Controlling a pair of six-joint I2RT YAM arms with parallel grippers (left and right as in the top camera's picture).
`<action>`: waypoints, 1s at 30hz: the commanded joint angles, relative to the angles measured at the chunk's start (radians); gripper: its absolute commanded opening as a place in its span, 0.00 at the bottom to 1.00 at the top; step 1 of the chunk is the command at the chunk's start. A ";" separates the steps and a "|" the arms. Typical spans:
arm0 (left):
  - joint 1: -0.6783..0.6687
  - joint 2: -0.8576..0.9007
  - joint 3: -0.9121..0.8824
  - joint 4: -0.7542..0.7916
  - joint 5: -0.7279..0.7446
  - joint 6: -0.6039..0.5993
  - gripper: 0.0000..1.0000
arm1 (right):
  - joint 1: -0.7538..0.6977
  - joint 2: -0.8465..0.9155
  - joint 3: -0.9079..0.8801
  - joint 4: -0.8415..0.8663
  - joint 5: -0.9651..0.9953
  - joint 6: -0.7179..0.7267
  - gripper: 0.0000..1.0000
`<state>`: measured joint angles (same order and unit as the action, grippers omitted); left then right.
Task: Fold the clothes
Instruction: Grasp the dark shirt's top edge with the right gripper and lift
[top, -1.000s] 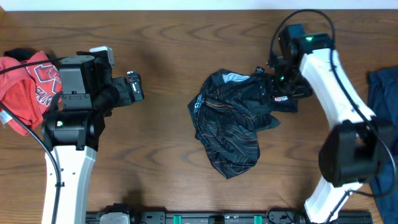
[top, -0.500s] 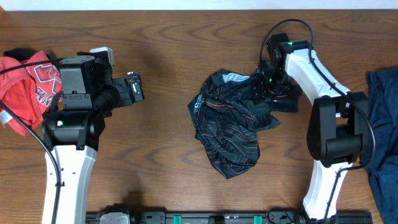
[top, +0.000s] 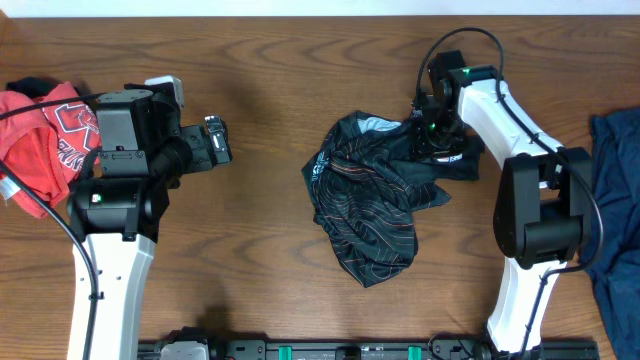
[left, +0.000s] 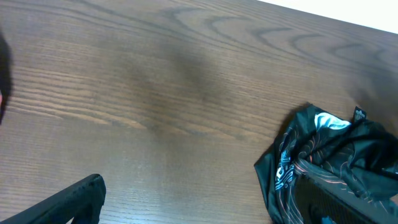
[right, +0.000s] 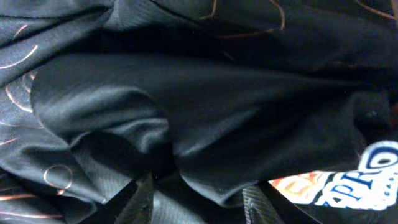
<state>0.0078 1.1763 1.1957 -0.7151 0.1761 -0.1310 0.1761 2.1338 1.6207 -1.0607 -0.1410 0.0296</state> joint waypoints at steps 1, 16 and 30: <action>0.004 0.006 0.021 -0.003 -0.009 -0.001 0.98 | 0.000 0.004 -0.018 0.007 -0.006 0.000 0.34; 0.004 0.006 0.021 -0.003 -0.009 -0.002 0.98 | 0.000 -0.053 0.194 -0.115 0.041 0.004 0.01; 0.004 0.030 0.019 -0.003 0.109 -0.006 0.98 | -0.001 -0.217 0.841 -0.347 0.063 0.012 0.01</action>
<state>0.0078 1.1809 1.1957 -0.7151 0.2123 -0.1314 0.1761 1.9339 2.3627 -1.3796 -0.0914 0.0391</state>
